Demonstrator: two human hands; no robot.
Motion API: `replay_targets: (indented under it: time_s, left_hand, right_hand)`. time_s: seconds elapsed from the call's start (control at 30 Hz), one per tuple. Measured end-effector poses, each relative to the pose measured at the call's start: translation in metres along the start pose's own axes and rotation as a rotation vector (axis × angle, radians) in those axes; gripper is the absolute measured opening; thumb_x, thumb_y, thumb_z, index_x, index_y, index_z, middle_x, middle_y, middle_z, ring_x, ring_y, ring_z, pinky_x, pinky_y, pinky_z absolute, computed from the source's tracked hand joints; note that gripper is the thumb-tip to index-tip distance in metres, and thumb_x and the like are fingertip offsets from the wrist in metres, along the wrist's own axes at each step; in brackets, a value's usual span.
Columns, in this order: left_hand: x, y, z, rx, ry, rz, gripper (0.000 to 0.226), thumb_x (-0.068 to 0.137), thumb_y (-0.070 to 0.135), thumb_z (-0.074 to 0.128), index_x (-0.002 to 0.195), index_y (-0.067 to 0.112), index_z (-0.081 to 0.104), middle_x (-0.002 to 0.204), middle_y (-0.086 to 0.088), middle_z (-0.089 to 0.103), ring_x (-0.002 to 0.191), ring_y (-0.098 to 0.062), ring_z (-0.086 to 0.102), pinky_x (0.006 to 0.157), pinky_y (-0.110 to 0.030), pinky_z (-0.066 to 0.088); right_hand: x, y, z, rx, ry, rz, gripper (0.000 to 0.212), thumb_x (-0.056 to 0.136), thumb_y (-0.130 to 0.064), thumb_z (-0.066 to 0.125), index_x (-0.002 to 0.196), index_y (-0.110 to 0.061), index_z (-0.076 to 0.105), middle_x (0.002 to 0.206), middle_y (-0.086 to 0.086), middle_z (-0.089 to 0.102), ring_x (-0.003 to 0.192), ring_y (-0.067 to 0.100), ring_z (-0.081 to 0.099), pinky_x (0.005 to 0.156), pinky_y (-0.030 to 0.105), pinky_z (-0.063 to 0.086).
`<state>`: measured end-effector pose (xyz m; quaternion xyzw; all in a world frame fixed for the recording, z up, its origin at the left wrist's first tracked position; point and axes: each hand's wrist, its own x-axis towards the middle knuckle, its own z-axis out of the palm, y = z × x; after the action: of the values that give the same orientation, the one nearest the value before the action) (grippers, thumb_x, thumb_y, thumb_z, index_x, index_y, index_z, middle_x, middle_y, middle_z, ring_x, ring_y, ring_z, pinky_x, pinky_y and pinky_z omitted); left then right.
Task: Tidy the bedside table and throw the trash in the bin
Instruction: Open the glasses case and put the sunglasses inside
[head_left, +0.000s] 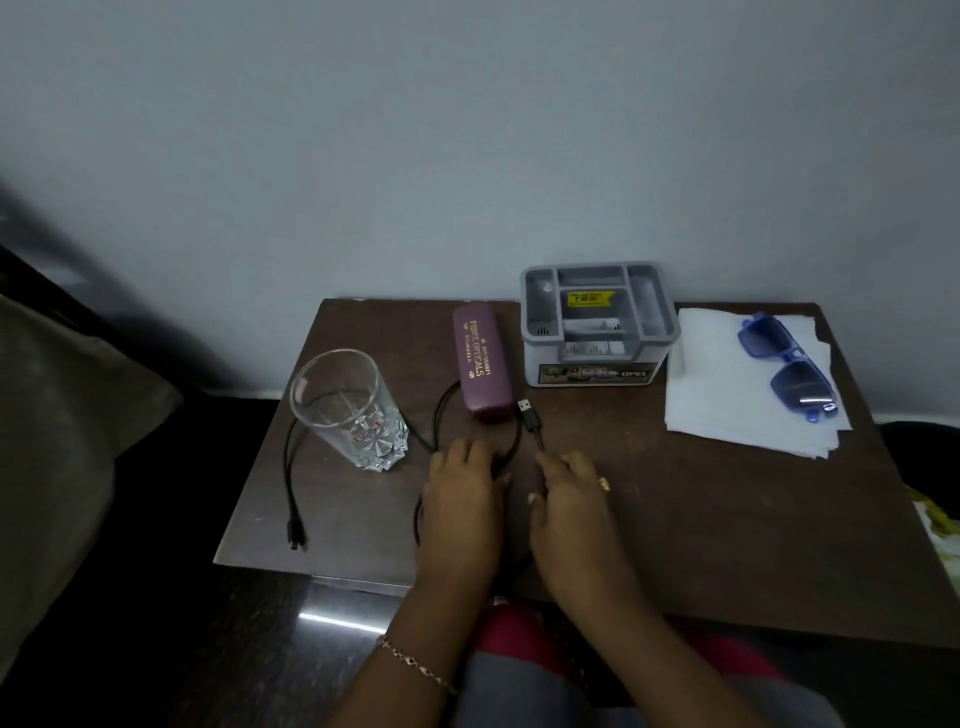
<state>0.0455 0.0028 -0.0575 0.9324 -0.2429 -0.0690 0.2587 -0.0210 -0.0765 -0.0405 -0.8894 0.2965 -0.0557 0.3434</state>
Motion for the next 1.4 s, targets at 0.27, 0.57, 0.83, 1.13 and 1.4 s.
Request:
replay_targets:
  time_s: [0.27, 0.57, 0.83, 1.13, 1.4]
  left_hand:
    - [-0.003, 0.001, -0.005, -0.11, -0.216, 0.021, 0.075, 0.065, 0.053, 0.014, 0.11, 0.016, 0.061, 0.11, -0.004, 0.06, 0.101, -0.021, 0.047, 0.083, -0.022, 0.033]
    - [-0.027, -0.016, -0.016, 0.072, -0.286, 0.141, 0.054, 0.069, 0.058, 0.024, 0.104, 0.028, 0.053, 0.11, 0.009, 0.051, 0.104, -0.014, 0.045, 0.086, -0.03, 0.038]
    - [-0.038, -0.033, -0.022, 0.068, -0.163, 0.177, 0.029, 0.075, 0.043, 0.065, 0.101, 0.031, 0.058, 0.109, 0.009, 0.054, 0.102, -0.016, 0.049, 0.079, -0.027, 0.029]
    - [-0.034, -0.039, -0.014, 0.122, -0.036, 0.142, 0.022, 0.077, 0.05, 0.047, 0.083, 0.033, 0.059, 0.09, 0.013, 0.06, 0.088, -0.014, 0.057, 0.076, -0.028, 0.032]
    - [-0.006, -0.026, -0.012, 0.238, 0.04, 0.154, 0.022, 0.081, 0.047, 0.061, 0.085, 0.025, 0.059, 0.095, 0.005, 0.058, 0.095, -0.02, 0.052, 0.083, -0.037, 0.034]
  right_hand:
    - [0.003, -0.001, 0.007, 0.029, 0.003, 0.007, 0.044, 0.089, 0.005, 0.046, 0.132, -0.003, 0.052, 0.123, 0.014, 0.053, 0.103, 0.025, 0.056, 0.08, 0.01, 0.03]
    - [0.026, -0.01, 0.006, -0.022, 0.023, 0.03, 0.041, 0.09, 0.002, 0.044, 0.131, -0.001, 0.052, 0.126, 0.016, 0.05, 0.106, 0.027, 0.054, 0.08, 0.012, 0.026]
    - [0.029, -0.029, 0.003, -0.084, 0.273, -0.123, 0.034, 0.083, -0.025, 0.067, 0.109, -0.008, 0.053, 0.114, 0.01, 0.05, 0.092, 0.016, 0.049, 0.072, 0.012, 0.038]
    - [0.056, -0.033, 0.013, -0.279, 0.206, -0.202, 0.044, 0.083, -0.028, 0.065, 0.12, -0.01, 0.048, 0.12, 0.017, 0.049, 0.097, 0.033, 0.058, 0.069, 0.038, 0.053]
    - [0.019, 0.001, -0.045, 0.01, 0.22, -0.275, 0.031, 0.08, -0.025, 0.069, 0.099, -0.013, 0.048, 0.108, 0.003, 0.051, 0.092, 0.014, 0.05, 0.06, 0.01, 0.035]
